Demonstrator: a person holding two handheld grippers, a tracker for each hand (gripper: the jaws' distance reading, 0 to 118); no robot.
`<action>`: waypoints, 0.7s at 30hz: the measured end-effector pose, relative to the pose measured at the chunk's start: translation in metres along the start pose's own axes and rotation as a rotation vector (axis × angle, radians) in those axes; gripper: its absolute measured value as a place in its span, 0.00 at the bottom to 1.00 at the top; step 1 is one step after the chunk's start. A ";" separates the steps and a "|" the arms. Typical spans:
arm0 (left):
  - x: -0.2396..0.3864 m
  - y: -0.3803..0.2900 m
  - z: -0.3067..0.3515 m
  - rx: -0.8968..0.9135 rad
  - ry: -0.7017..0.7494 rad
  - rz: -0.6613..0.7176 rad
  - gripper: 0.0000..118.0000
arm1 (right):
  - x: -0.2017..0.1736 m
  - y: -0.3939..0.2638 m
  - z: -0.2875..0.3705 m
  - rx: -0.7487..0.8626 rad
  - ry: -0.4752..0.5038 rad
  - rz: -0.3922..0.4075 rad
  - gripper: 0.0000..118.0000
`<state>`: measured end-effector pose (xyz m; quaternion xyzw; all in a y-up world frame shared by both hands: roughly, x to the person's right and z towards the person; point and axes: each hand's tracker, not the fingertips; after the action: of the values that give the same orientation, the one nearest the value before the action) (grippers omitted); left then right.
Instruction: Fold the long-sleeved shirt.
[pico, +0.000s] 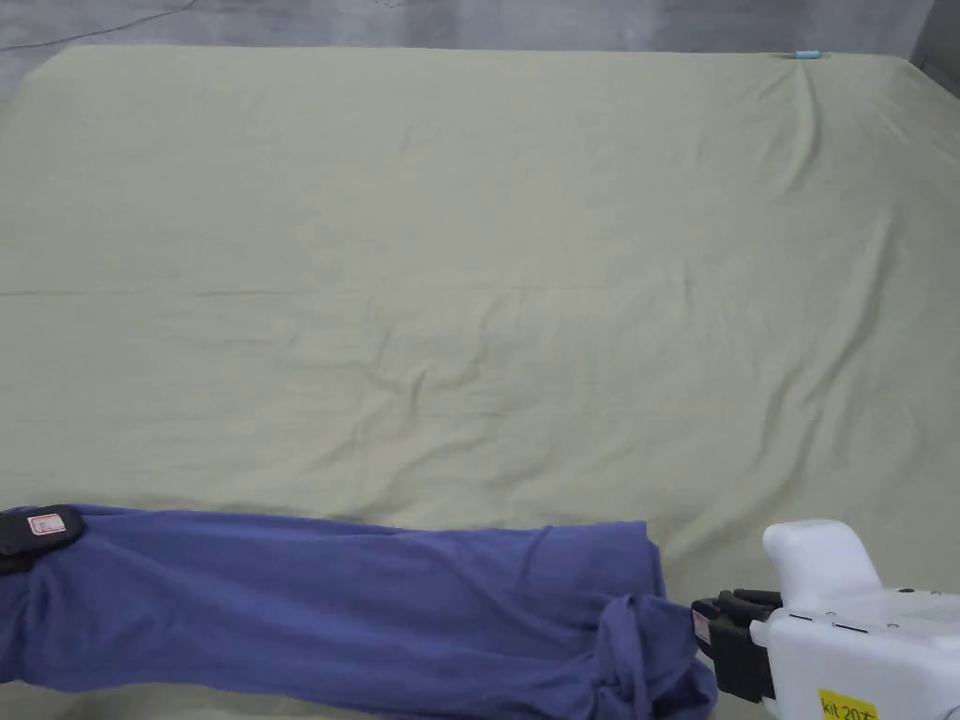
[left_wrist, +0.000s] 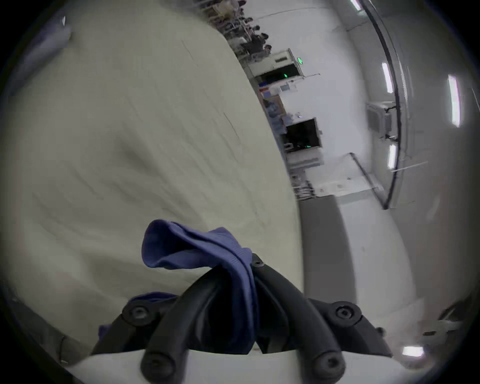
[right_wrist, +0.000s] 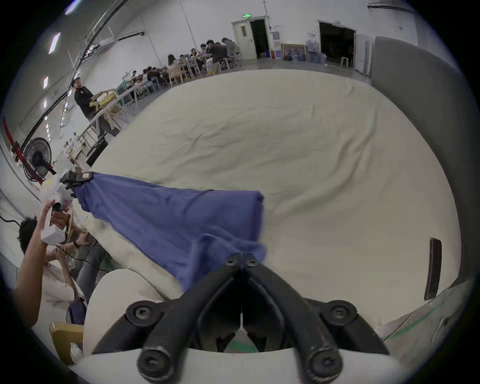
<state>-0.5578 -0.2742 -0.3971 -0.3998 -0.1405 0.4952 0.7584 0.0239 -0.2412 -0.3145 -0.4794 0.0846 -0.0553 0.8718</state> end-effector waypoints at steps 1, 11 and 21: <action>0.016 -0.008 -0.004 0.010 0.051 -0.060 0.00 | -0.001 0.000 -0.001 -0.004 -0.007 0.002 0.00; 0.185 -0.156 -0.144 -0.099 0.507 -0.851 0.00 | 0.010 -0.001 0.013 0.000 -0.043 -0.038 0.00; 0.187 -0.285 -0.253 -0.366 0.490 -1.026 0.00 | 0.043 -0.022 0.026 -0.006 -0.068 -0.078 0.00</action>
<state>-0.1338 -0.2847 -0.3812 -0.5077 -0.2198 -0.0735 0.8298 0.0713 -0.2396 -0.2862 -0.4867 0.0365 -0.0727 0.8697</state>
